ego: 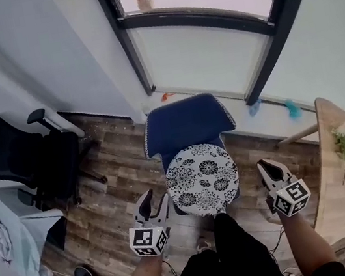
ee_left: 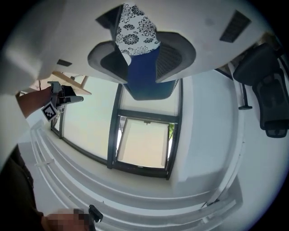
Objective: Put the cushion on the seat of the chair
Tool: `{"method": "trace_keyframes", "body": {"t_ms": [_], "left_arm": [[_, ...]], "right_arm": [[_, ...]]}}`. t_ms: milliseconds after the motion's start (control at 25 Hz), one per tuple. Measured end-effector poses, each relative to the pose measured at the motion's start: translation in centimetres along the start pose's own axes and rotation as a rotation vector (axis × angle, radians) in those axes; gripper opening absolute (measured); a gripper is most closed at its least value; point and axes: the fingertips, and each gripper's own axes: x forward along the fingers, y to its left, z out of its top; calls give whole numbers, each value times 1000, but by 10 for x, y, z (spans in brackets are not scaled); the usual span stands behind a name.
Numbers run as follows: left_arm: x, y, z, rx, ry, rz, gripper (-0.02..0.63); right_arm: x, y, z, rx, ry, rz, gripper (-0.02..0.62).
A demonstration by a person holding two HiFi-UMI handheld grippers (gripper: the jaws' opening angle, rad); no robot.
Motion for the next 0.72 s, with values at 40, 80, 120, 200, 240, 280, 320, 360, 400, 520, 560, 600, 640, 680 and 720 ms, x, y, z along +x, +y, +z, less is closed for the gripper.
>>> {"method": "trace_keyframes", "body": {"t_ms": [40, 80, 120, 200, 240, 280, 320, 360, 400, 520, 560, 600, 640, 680, 720], "left_arm": [[-8, 0, 12, -1, -26, 5, 184], [-17, 0, 25, -1, -55, 14, 171], [-25, 1, 38, 3, -83, 23, 150], [-36, -1, 59, 15, -123, 26, 115], [-39, -3, 66, 19, -131, 21, 106], [-40, -5, 73, 21, -135, 12, 102], [-41, -7, 79, 22, -138, 5, 100], [-42, -9, 84, 20, -144, 1, 100], [-46, -10, 89, 19, -152, 1, 100], [-59, -13, 102, 22, -176, 2, 95], [-62, -15, 106, 26, -183, 1, 89], [-64, -18, 109, 31, -190, -2, 80], [-65, -20, 113, 35, -194, -5, 72], [-67, -22, 117, 38, -196, -6, 66], [-69, -23, 121, 40, -198, -4, 57]], "right_arm": [[-6, 4, 8, -5, -8, 5, 48], [-11, 9, 15, -11, -16, 10, 46], [-16, 13, 23, -18, -26, 13, 46], [-23, 20, 37, -28, -50, 10, 46], [-26, 21, 44, -29, -62, 5, 46], [-29, 23, 50, -26, -75, 0, 46], [-32, 25, 56, -22, -88, -7, 46], [-35, 27, 61, -19, -100, -13, 46], [-38, 30, 67, -17, -109, -16, 46], [-46, 43, 81, -19, -128, -2, 46], [-48, 47, 86, -22, -134, 6, 46], [-50, 50, 90, -26, -139, 13, 43], [-53, 53, 95, -28, -144, 19, 41], [-55, 55, 100, -29, -150, 25, 40], [-56, 56, 106, -28, -156, 31, 38]]}}
